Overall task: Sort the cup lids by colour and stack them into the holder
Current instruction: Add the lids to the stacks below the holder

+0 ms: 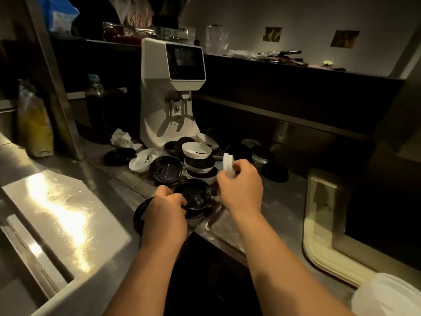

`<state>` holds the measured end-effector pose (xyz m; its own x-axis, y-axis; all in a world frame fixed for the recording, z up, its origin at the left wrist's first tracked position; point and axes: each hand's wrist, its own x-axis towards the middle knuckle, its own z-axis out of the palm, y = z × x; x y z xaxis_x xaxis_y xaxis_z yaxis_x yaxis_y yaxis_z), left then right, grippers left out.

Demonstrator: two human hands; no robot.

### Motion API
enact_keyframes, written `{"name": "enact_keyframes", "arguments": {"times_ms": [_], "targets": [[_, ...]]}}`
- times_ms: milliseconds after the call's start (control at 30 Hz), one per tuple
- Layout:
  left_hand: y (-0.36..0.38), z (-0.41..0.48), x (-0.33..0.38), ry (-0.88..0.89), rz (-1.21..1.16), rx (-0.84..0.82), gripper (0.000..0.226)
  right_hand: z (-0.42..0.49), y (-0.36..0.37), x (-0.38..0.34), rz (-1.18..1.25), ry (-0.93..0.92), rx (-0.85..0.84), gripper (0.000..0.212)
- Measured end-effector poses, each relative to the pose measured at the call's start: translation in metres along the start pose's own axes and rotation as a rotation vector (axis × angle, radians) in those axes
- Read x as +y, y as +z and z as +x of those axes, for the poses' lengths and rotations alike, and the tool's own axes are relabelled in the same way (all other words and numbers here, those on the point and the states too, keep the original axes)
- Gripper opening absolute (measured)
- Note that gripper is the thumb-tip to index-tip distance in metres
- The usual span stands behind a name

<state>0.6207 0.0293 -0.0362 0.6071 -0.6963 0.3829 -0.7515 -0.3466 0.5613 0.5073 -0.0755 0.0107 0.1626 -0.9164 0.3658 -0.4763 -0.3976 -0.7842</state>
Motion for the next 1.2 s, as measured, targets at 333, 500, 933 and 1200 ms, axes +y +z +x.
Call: {"name": "enact_keyframes", "arguments": {"times_ms": [333, 500, 933, 1200], "targets": [[0.0, -0.019, 0.03, 0.189, -0.001, 0.11, 0.016, -0.051, -0.146, -0.002, 0.507, 0.273, 0.16, 0.024], [0.008, -0.036, 0.071, 0.419, -0.077, 0.204, 0.026, -0.069, -0.239, -0.002, 0.541, 0.311, 0.168, 0.033], [0.044, -0.1, 0.164, 0.814, -0.221, 0.21, 0.016, -0.077, -0.31, 0.073, -0.027, 0.348, -0.212, 0.026], [0.049, -0.106, 0.155, 0.816, -0.201, 0.207, 0.016, -0.074, -0.276, 0.079, -0.283, 0.214, -0.412, 0.019]]}}
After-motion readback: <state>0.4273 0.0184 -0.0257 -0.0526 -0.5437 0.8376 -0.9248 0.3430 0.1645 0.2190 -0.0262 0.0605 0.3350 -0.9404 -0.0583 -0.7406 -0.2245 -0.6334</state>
